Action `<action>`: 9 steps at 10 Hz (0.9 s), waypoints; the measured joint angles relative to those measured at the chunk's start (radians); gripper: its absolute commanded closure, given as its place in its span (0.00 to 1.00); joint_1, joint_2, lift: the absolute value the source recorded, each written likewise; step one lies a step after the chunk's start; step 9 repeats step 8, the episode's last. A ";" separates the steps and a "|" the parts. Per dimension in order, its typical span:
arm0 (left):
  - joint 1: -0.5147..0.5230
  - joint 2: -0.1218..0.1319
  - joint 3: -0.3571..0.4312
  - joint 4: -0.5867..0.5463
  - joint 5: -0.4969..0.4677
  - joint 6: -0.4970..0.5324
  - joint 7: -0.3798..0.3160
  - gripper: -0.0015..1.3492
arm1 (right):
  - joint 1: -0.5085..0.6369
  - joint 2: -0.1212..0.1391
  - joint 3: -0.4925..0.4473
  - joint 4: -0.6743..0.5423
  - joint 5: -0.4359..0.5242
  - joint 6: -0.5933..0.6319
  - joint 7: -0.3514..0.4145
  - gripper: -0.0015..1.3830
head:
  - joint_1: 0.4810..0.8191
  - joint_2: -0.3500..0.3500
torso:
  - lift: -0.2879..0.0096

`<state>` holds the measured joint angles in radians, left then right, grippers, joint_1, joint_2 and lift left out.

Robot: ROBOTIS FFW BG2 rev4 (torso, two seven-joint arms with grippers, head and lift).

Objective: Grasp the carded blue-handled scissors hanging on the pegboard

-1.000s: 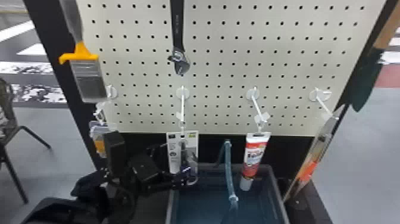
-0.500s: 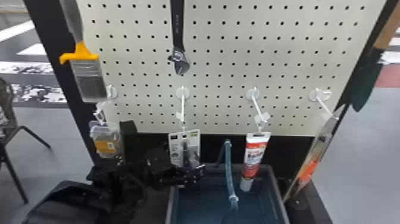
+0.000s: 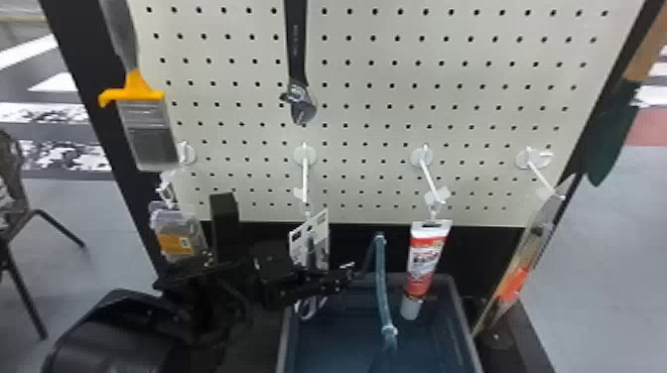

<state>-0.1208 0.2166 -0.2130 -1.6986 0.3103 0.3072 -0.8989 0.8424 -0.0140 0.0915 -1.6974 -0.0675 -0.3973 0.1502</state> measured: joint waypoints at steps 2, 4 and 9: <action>0.001 0.001 0.000 -0.008 -0.008 0.014 0.006 0.78 | -0.001 0.000 0.000 0.002 0.000 0.000 0.000 0.19 | 0.20 0.50 | 0.63; 0.006 0.002 -0.002 -0.012 -0.013 0.003 0.013 0.86 | -0.002 0.002 0.000 0.003 0.001 0.000 0.002 0.19 | 0.20 0.50 | 0.63; 0.014 0.007 -0.003 -0.021 -0.012 -0.021 0.020 0.86 | -0.002 0.003 0.000 0.006 0.002 0.000 0.003 0.19 | 0.20 0.50 | 0.63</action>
